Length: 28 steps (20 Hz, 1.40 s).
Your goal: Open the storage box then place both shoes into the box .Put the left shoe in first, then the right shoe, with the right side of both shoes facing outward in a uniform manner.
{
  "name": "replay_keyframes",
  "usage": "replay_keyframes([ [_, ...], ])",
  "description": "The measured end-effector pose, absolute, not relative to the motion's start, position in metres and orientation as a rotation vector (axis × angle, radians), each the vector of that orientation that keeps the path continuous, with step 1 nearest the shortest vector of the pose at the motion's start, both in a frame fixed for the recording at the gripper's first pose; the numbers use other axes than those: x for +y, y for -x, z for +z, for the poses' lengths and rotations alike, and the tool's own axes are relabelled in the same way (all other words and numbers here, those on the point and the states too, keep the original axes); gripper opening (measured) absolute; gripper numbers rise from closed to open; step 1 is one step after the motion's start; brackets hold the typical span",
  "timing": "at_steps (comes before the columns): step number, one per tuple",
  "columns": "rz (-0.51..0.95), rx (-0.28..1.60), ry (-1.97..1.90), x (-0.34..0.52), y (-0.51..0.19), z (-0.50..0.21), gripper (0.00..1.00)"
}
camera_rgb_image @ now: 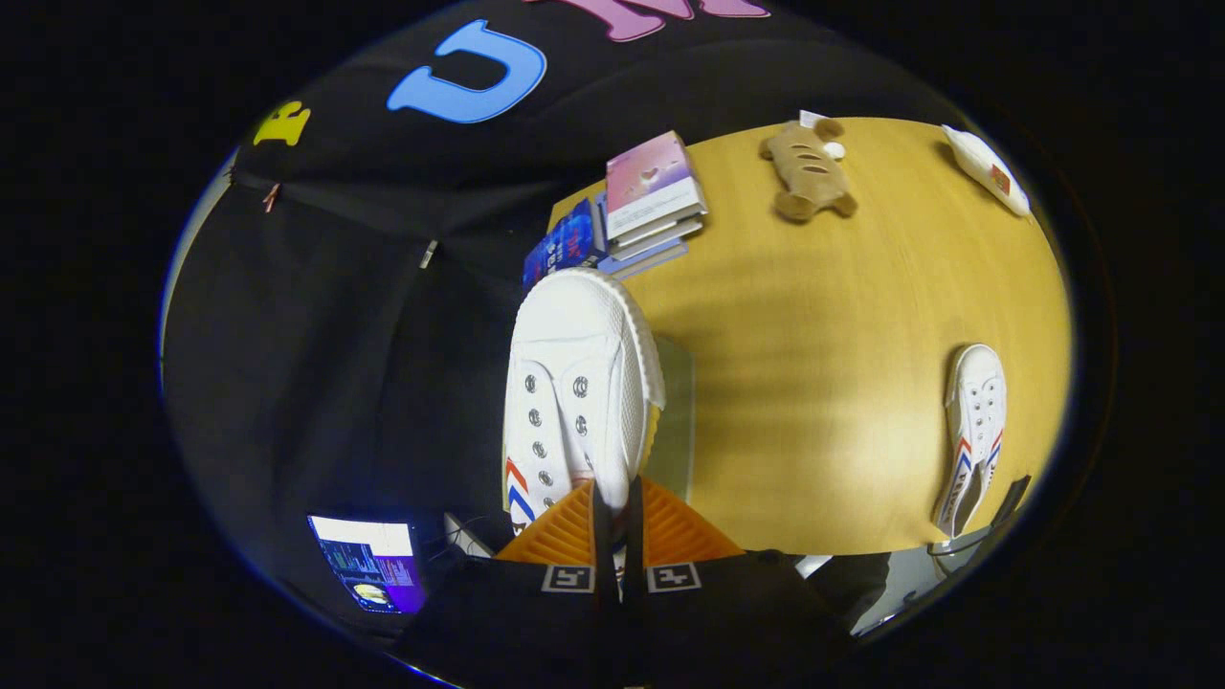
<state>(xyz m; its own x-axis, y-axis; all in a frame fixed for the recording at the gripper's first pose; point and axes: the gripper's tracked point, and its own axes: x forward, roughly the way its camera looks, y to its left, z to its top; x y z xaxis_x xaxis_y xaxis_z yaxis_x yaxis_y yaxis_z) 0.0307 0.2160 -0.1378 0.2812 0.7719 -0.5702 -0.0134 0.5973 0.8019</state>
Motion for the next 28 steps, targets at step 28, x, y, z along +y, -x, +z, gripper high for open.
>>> replay_keyframes([
  [28,0.337,1.446,-0.348,0.439,-0.045,-0.308,0.05],
])
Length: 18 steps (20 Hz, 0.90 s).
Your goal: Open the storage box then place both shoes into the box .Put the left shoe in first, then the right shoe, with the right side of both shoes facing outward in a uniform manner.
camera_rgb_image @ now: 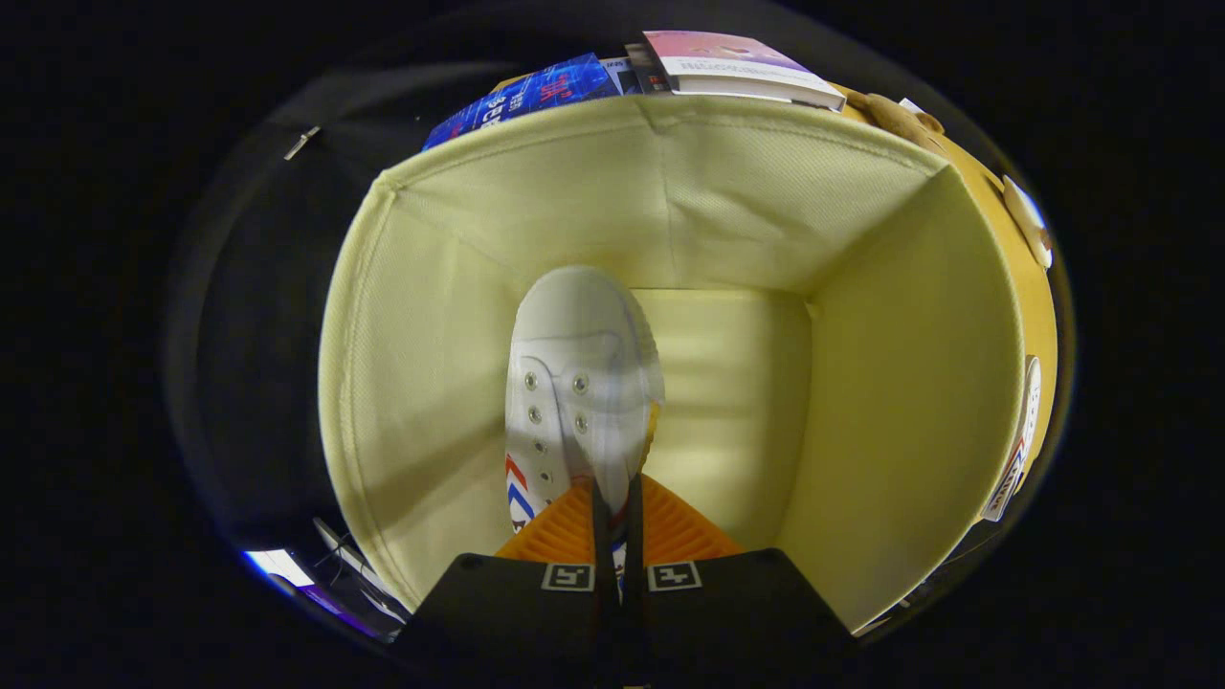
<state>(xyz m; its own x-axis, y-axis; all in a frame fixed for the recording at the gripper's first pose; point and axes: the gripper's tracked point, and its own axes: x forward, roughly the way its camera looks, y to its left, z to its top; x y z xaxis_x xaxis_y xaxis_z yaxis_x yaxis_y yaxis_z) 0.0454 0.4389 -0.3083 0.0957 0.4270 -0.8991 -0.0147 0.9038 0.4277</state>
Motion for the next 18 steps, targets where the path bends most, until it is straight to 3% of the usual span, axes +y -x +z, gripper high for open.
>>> replay_keyframes([
  [4,0.327,1.466,-0.323,0.438,-0.040,-0.320,0.09],
  [9,0.347,1.460,-0.360,0.436,-0.041,-0.310,0.26],
  [10,0.339,1.451,-0.362,0.430,-0.042,-0.308,0.36],
  [13,0.361,1.420,-0.397,0.427,-0.043,-0.296,0.47],
  [15,0.395,1.397,-0.416,0.425,-0.040,-0.283,0.69],
  [16,0.416,1.388,-0.431,0.424,-0.037,-0.276,0.85],
  [18,0.472,1.361,-0.475,0.419,-0.029,-0.252,0.91],
])
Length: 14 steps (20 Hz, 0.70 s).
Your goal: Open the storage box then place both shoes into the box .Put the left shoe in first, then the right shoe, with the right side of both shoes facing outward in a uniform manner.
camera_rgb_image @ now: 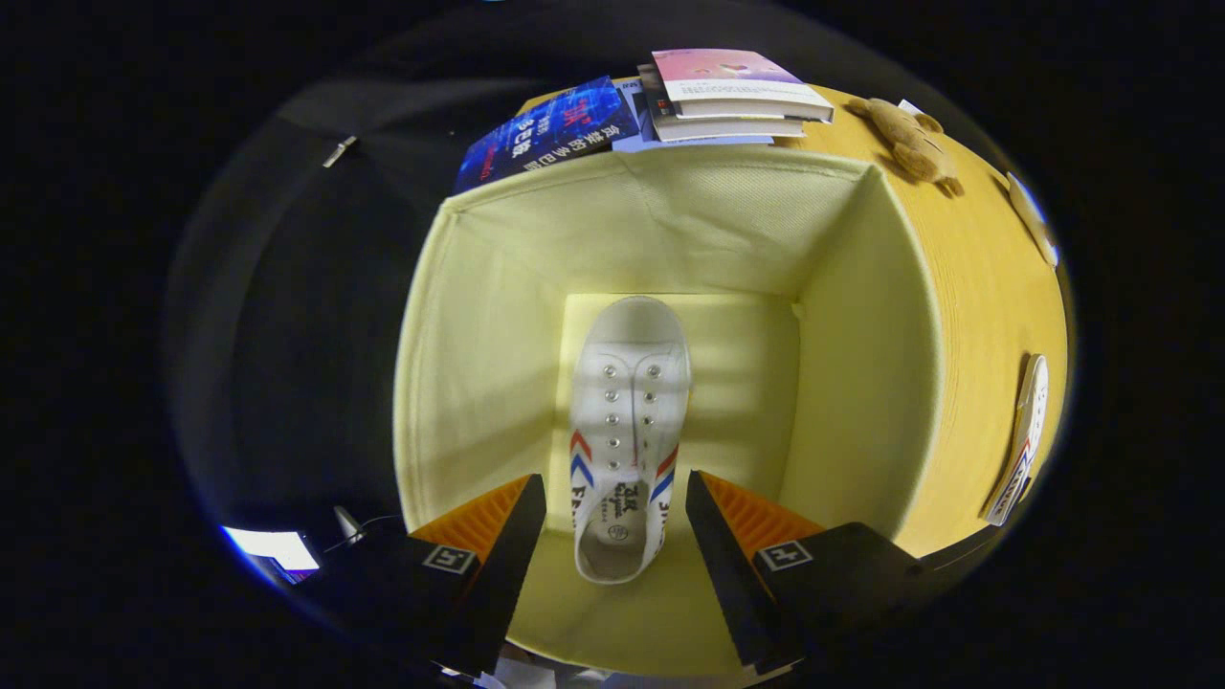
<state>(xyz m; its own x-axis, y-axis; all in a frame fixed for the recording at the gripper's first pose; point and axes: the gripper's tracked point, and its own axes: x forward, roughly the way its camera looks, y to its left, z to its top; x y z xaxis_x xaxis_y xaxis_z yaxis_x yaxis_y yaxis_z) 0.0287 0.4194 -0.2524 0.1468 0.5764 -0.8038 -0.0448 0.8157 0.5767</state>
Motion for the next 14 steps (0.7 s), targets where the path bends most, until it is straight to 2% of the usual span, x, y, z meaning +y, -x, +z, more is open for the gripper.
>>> replay_keyframes([
  [4,0.542,1.265,-0.539,0.380,-0.017,-0.208,0.99],
  [10,0.545,1.132,-0.636,0.284,-0.004,-0.184,0.99],
  [14,0.504,1.137,-0.673,0.187,0.016,-0.207,0.99],
])
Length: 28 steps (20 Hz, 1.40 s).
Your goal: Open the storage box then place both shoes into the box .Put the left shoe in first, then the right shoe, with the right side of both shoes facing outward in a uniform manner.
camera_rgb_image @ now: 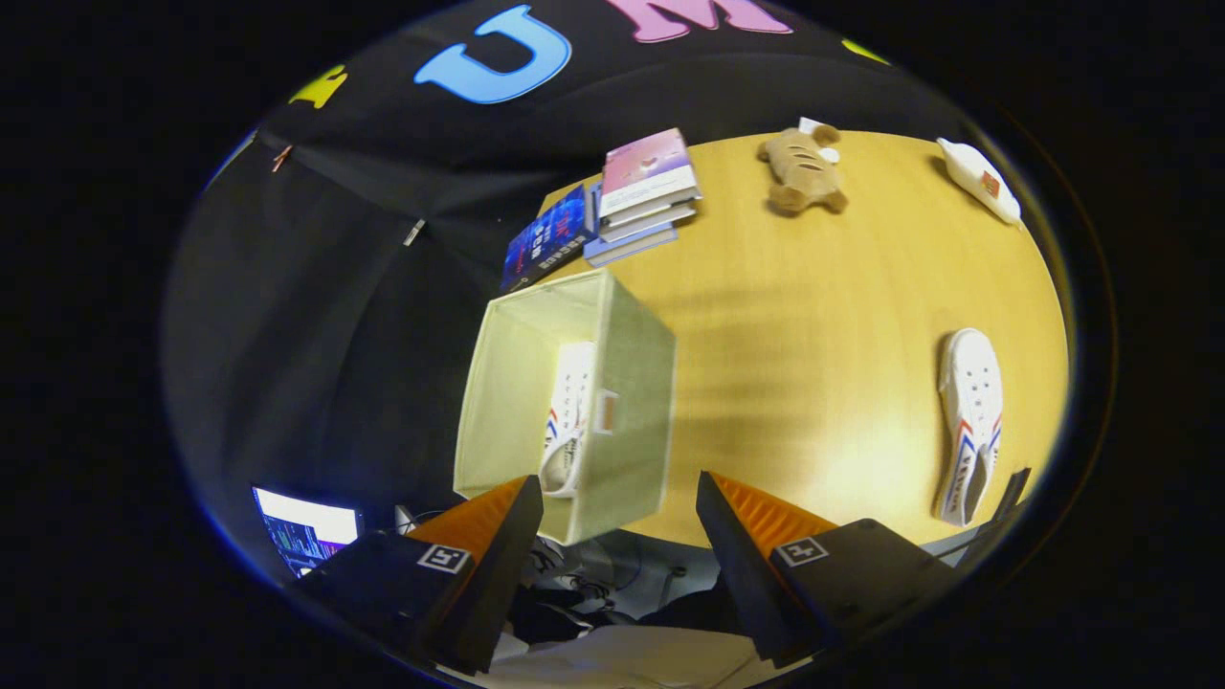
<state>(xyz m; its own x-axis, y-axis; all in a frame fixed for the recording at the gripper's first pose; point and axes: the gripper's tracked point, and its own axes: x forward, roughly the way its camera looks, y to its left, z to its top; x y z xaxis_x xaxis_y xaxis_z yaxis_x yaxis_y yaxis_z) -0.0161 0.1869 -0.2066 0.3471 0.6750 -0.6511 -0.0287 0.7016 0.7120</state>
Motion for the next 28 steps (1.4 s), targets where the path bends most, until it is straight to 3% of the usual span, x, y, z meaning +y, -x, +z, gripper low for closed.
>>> replay_keyframes([
  [7,0.185,1.186,-0.740,-0.018,0.023,-0.287,0.97],
  [12,0.113,1.270,-0.691,-0.093,0.027,-0.361,0.97],
  [21,0.139,1.401,-0.643,-0.103,0.021,-0.449,0.97],
  [28,0.194,1.449,-0.614,-0.086,0.021,-0.466,0.94],
])
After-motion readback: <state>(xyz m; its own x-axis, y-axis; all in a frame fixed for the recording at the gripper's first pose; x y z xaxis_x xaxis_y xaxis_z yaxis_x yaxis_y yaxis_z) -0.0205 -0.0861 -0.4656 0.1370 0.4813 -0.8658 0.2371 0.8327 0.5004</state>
